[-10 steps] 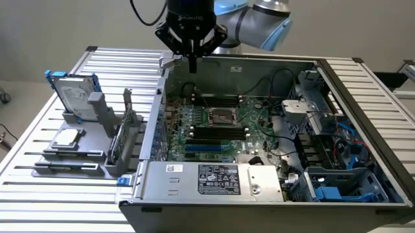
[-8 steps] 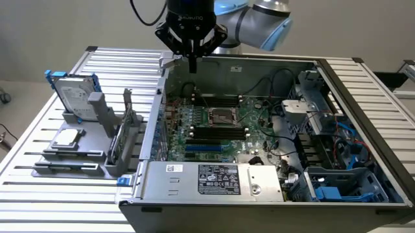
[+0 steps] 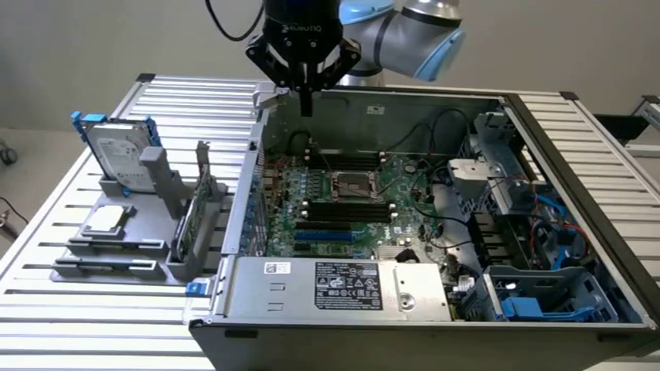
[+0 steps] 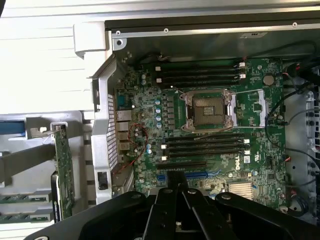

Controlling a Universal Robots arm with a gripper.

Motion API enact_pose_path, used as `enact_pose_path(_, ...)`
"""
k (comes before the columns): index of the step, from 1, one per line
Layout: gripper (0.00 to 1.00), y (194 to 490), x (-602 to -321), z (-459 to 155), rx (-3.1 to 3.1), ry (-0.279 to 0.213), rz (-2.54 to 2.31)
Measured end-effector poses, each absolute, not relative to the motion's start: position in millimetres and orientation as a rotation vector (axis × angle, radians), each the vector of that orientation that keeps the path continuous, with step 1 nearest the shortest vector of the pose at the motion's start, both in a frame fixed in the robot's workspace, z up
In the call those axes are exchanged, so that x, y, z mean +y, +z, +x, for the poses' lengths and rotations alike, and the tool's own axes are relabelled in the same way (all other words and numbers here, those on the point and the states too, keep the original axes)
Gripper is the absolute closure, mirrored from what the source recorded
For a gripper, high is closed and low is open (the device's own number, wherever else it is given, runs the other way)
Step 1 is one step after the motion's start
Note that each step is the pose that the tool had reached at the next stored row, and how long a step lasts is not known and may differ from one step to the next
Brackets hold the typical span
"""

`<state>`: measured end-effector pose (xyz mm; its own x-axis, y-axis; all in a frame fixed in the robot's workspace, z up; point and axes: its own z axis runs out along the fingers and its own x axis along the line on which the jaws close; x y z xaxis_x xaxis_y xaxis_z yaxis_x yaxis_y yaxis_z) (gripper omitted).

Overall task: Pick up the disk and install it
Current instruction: 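Reach for the disk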

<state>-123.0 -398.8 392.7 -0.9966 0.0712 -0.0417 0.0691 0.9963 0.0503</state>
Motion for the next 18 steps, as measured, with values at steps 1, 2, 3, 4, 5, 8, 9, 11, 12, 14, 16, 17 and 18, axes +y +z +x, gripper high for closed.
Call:
enact_pose_path(1,0.89,393,-399,-124,3.092,0.076,0.109)
enact_pose_path(2,0.89,393,-399,-127,3.089,0.076,0.108)
enact_pose_path(3,0.89,393,-399,-132,3.087,0.076,0.108)
enact_pose_path(4,0.89,393,-399,-136,3.087,0.076,0.108)
enact_pose_path(5,0.89,393,-399,-141,3.086,0.077,0.108)
enact_pose_path(8,0.89,393,-398,-154,3.086,0.078,0.108)
enact_pose_path(9,0.89,393,-398,-159,3.086,0.078,0.108)
enact_pose_path(11,0.89,392,-397,-168,3.086,0.078,0.108)
enact_pose_path(12,0.89,392,-396,-172,3.086,0.079,0.108)
enact_pose_path(14,0.89,392,-394,-182,3.085,0.084,0.108)
enact_pose_path(16,0.89,392,-392,-191,3.085,0.087,0.108)
enact_pose_path(17,0.89,392,-390,-195,3.085,0.087,0.108)
enact_pose_path(18,0.89,392,-389,-200,3.085,0.087,0.108)
